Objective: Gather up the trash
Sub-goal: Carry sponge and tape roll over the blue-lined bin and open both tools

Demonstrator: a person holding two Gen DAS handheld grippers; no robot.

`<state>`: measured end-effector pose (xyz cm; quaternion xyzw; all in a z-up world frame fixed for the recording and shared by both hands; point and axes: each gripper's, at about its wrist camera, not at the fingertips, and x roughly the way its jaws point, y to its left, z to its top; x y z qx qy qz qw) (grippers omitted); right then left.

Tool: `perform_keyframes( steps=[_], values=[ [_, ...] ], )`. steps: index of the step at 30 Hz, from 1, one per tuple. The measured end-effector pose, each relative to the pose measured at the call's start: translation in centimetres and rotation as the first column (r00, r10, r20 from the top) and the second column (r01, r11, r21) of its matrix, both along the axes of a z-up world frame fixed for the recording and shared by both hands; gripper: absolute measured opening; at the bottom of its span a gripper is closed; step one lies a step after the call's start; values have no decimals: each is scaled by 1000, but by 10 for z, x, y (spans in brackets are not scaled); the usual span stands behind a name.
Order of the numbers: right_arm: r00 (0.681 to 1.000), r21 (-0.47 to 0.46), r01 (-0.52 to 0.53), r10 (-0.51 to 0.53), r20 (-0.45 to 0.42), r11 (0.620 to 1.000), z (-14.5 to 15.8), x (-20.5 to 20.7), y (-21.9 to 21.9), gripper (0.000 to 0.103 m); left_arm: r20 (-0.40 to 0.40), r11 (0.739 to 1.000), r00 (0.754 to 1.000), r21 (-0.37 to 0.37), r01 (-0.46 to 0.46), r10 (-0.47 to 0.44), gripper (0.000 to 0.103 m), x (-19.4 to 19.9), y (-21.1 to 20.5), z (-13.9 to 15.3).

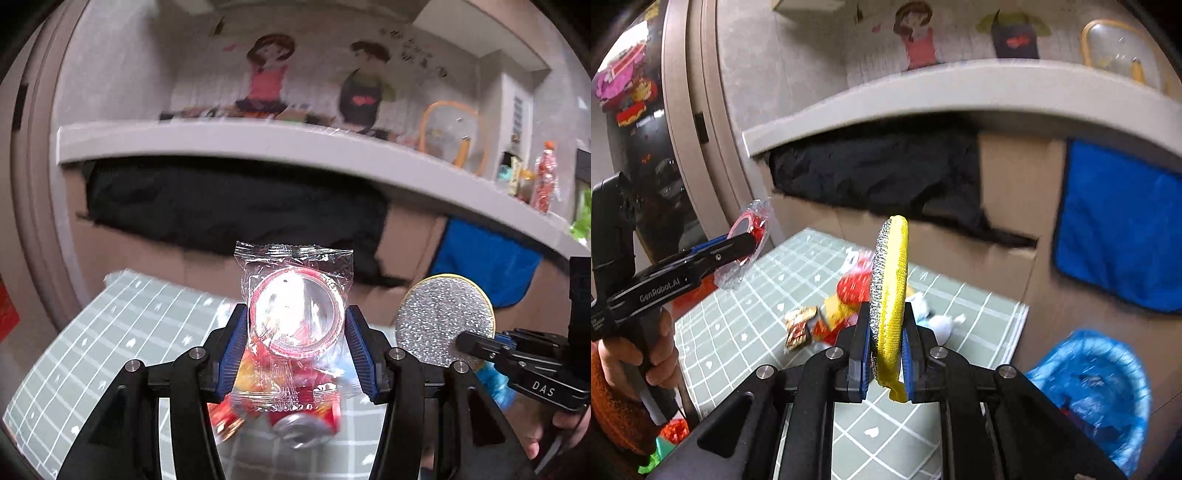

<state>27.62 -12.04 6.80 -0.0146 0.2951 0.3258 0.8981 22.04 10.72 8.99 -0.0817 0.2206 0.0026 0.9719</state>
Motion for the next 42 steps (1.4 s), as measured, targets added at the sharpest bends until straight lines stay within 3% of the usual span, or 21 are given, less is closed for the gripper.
perform_keyframes(
  steps=[7, 14, 24, 42],
  values=[
    [991, 6, 89, -89, 104, 996, 34, -7, -59, 13, 81, 992, 988, 11, 128, -129, 53, 16, -73, 32],
    [968, 5, 218, -217, 127, 976, 36, -10, -129, 13, 80, 966, 963, 30, 257, -258, 53, 36, -153, 38],
    [930, -2, 353, -350, 107, 936, 22, -3, -198, 13, 49, 934, 933, 16, 357, -357, 53, 60, -222, 18],
    [918, -36, 395, -396, -31, 918, -37, 38, -231, 13, -137, 902, 892, -46, 430, -432, 53, 111, -269, -61]
  ],
)
